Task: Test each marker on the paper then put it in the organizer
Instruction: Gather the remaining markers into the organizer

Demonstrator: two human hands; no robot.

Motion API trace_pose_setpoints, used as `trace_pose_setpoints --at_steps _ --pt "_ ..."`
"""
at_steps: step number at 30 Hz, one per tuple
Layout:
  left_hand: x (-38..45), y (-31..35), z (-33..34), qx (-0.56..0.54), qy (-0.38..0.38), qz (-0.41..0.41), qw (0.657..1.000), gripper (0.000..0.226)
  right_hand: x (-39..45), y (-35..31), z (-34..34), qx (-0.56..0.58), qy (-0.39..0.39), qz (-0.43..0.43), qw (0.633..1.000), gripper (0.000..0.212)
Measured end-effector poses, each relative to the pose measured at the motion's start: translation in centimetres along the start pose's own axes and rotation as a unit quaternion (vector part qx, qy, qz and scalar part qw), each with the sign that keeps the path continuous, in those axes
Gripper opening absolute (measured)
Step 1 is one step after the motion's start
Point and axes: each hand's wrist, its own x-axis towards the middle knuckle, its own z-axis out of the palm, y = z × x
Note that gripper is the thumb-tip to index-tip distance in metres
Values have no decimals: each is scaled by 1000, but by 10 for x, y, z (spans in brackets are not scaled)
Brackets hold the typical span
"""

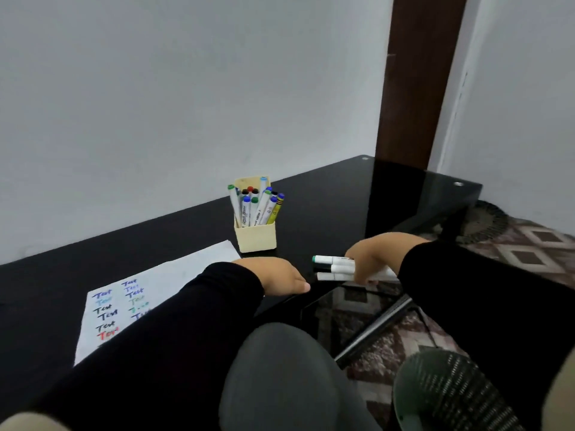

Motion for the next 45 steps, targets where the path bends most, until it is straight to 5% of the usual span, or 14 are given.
trace_pose_setpoints --at_steps 13,24,27,30,35,45 --pt "115 114 54 95 -116 128 980 47 -7 124 147 65 -136 116 982 51" --pt "180 146 116 134 -226 135 955 49 13 130 269 90 -264 70 958 58" --pt "182 147 120 129 -235 130 955 49 12 129 264 128 -242 58 960 70" --pt "183 140 112 88 -206 118 967 46 12 129 234 171 -170 42 970 54" --pt "169 119 82 8 -89 99 991 44 11 122 174 198 -28 3 980 33" --pt "85 65 24 -81 56 53 994 42 -13 71 67 160 81 -69 981 25"
